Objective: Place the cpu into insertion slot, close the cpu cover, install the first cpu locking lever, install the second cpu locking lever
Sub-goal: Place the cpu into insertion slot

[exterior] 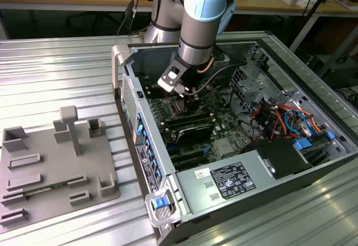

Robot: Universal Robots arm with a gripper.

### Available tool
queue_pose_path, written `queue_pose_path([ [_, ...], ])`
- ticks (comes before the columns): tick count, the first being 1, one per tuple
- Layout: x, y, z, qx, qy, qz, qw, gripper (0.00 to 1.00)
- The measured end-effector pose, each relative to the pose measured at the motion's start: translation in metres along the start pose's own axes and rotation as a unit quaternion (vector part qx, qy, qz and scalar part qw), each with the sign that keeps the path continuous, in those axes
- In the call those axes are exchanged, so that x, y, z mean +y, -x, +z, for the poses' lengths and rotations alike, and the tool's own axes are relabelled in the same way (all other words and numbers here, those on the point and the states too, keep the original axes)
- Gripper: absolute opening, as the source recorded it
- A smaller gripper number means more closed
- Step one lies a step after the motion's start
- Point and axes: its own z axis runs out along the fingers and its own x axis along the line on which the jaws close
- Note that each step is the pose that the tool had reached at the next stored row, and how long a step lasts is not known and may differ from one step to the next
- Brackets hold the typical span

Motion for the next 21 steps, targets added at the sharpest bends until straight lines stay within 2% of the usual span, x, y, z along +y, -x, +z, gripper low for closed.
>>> queue_pose_path([
  [5, 0.0001, 0.0, -0.0004, 0.0, 0.0, 0.0, 1.0, 0.6],
  [7, 0.0003, -0.0003, -0.0028, 0.0011, 0.0002, 0.0, 1.0, 0.6],
  [8, 0.0004, -0.0002, -0.004, 0.0004, 0.0, 0.0, 1.0, 0.6],
  [21, 0.0005, 0.0005, -0.0042, 0.0003, 0.0, -0.004, 0.99999, 0.6],
])
